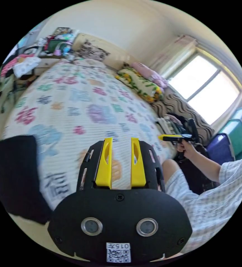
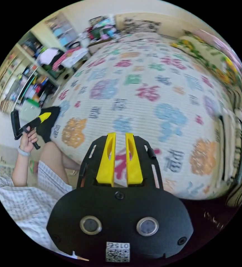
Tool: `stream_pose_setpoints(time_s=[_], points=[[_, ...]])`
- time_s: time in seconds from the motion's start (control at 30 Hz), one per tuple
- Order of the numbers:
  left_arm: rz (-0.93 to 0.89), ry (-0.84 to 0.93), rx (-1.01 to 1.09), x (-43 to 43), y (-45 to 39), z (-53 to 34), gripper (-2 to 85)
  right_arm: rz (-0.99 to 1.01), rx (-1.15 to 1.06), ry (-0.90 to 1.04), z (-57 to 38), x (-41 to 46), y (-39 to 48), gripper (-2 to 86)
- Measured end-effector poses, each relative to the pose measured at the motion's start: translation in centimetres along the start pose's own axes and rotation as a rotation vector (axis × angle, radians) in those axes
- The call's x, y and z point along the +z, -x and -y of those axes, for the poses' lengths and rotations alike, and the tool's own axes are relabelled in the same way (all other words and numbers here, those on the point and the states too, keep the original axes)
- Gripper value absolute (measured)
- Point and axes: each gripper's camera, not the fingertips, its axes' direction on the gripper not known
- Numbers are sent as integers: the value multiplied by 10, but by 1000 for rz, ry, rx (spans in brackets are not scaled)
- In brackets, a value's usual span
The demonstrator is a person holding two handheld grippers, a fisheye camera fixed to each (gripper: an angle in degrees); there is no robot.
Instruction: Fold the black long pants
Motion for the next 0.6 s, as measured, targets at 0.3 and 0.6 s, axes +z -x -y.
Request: stream_pose_setpoints(time_s=[0.3,0.6], points=[[-217,159,480,267,-328,181,122,-315,441,-344,-130,-196,-316,75],[-131,141,642,455,-553,257,139,-379,551,-489,-145,-265,-495,88]])
